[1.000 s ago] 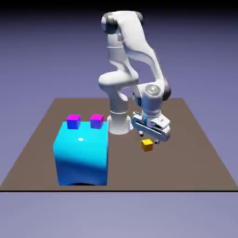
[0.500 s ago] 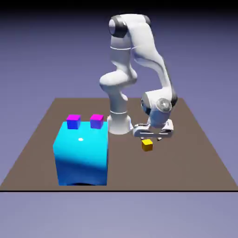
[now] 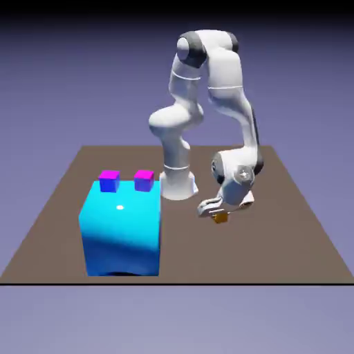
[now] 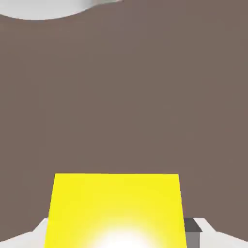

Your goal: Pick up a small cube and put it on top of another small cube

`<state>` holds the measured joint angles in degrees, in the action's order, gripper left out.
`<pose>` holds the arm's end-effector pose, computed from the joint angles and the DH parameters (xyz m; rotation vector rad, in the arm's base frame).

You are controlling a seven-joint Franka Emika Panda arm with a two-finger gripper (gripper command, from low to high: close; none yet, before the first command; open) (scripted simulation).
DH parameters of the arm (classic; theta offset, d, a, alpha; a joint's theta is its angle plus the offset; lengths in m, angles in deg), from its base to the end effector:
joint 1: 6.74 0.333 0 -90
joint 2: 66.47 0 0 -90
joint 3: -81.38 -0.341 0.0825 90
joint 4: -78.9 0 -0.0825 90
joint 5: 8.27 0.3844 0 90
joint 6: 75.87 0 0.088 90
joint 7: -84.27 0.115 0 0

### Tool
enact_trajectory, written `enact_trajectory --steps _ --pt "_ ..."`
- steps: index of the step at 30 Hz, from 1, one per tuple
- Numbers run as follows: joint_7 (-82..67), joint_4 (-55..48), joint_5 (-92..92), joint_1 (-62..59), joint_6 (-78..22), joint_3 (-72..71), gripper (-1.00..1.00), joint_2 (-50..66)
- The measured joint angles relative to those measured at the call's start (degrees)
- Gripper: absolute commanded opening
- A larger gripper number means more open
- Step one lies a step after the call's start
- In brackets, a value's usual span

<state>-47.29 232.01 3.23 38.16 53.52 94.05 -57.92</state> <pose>0.2912 0.1863 0.1761 -0.6035 -2.5671 0.4001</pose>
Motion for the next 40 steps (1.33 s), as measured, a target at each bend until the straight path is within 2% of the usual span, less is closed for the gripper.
enact_trajectory --steps 2,17,22,29,33,34,36,40 --pt "2.7 -2.7 -0.6 -0.9 -4.7 -0.1 -1.0 -1.0" --pt "34.6 -31.8 1.3 -17.5 -37.7 30.8 -1.0 -11.3" --pt "40.4 -36.2 0.9 -19.0 -42.4 41.2 -1.0 -15.7" --pt "40.0 -33.7 -0.7 -18.7 -38.7 51.9 -1.0 -21.4" --pt "39.1 -25.4 -0.2 -18.6 -30.4 51.2 -1.0 -21.4" --pt "38.9 -23.9 -0.1 -18.6 -28.9 51.1 1.0 -21.4" --pt "38.9 -23.9 0.0 -18.6 -28.9 51.1 1.0 -21.4" --pt "39.8 -32.2 -0.5 -18.7 -37.2 51.8 1.0 -21.4"
